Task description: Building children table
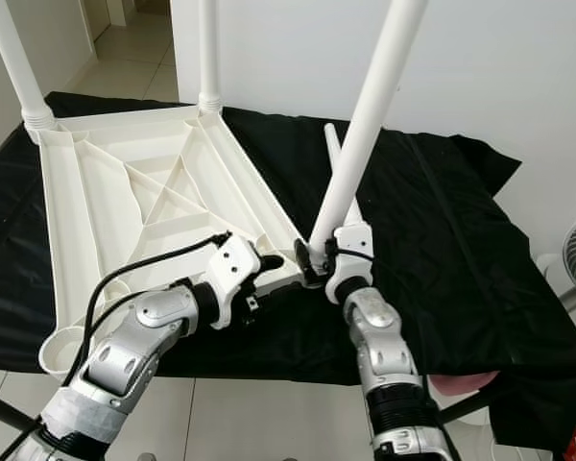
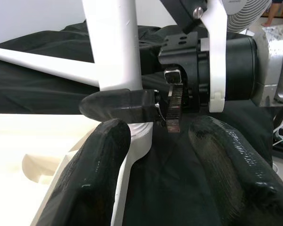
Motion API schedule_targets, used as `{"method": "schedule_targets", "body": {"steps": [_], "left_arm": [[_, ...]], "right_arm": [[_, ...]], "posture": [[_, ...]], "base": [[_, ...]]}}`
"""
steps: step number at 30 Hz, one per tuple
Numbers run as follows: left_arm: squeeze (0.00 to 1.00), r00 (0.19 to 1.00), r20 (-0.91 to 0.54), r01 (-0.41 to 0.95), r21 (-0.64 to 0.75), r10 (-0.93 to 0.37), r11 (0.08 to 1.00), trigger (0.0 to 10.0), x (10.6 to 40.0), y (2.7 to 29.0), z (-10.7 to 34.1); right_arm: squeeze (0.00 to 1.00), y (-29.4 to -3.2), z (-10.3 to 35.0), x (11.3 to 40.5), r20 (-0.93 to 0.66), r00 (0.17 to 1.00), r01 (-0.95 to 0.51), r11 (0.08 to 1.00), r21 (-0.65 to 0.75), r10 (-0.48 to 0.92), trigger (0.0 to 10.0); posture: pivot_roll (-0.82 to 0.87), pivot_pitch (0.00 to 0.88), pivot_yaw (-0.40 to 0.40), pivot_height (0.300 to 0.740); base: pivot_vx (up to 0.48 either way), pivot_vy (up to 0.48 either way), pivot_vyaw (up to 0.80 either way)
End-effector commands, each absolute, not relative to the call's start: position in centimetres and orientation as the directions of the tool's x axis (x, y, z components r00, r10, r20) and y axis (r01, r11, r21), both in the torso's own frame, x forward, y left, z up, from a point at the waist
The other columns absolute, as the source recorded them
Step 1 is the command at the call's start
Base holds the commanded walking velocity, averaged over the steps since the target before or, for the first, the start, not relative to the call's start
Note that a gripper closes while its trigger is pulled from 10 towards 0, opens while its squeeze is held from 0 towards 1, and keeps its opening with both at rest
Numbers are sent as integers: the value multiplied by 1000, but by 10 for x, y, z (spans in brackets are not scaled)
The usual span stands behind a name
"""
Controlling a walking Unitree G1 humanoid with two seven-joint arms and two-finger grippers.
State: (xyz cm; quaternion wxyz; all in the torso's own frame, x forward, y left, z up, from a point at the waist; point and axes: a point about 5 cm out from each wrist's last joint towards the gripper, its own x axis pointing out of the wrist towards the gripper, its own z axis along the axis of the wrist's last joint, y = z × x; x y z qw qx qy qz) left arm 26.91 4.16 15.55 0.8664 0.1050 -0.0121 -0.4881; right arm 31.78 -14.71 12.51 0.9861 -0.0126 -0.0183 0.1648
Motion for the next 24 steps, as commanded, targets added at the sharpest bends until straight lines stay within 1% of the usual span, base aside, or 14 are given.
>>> {"method": "schedule_targets", "body": {"steps": [1,2,3,4,6,7,9,13,16,17,18,19,20,24], "left_arm": [[0,537,-84,834,200,-839,514,10000,270,40,157],[0,537,-84,834,200,-839,514,10000,270,40,157],[0,535,-86,835,204,-840,511,10000,271,40,157],[0,535,-86,835,204,-840,511,10000,271,40,157],[0,532,-86,837,206,-842,508,10000,271,40,158],[0,532,-86,837,206,-842,508,10000,271,40,158],[0,531,-83,837,206,-843,507,10000,271,39,159],[0,529,-80,838,206,-845,505,10000,271,38,160],[0,528,-80,839,206,-845,505,10000,271,37,160],[0,526,-79,840,206,-847,503,10000,271,37,160],[0,523,-77,841,206,-849,500,10000,271,36,160],[0,523,-77,841,206,-849,500,10000,271,36,160],[0,522,-77,842,206,-849,499,10000,271,35,160],[0,521,-77,843,205,-850,498,10000,271,35,160]], "right_arm": [[0,-149,125,320,30,929,-369,929,-38,370,10000],[0,-149,125,320,30,929,-369,929,-38,370,10000],[0,-151,127,322,34,908,-415,908,-50,417,10000],[0,-151,127,322,34,908,-415,908,-50,417,10000],[0,-156,128,327,24,878,-476,877,-68,478,10000],[0,-156,128,327,24,878,-476,877,-68,478,10000],[0,-159,128,330,10,848,-528,846,-79,530,10000],[0,-160,127,334,-14,819,-572,815,-89,573,10000],[0,-160,127,335,-22,815,-579,810,-90,579,10000],[0,-159,126,336,-30,804,-594,799,-92,594,9647],[0,-159,126,337,-32,788,-614,782,-105,615,4157],[0,-159,126,337,-32,788,-614,782,-105,615,4157],[0,-159,126,338,-35,776,-629,769,-111,630,118],[0,-160,125,339,-39,765,-643,758,-112,643,0]], "posture": [[32,1,-102,740],[32,1,-102,740],[35,0,-100,740],[35,0,-100,740],[42,0,-101,740],[42,0,-101,740],[50,0,-102,740],[49,0,-100,740],[49,0,-100,740],[49,0,-99,740],[50,0,-101,740],[50,0,-101,740],[50,0,-99,740],[50,0,-101,740]], "base": [[0,0,0],[0,0,0],[0,0,0],[0,0,0],[0,0,0],[0,0,0],[0,0,0],[0,0,0],[0,0,0],[0,0,0],[0,0,0],[0,0,0],[0,0,0],[0,0,0]]}}
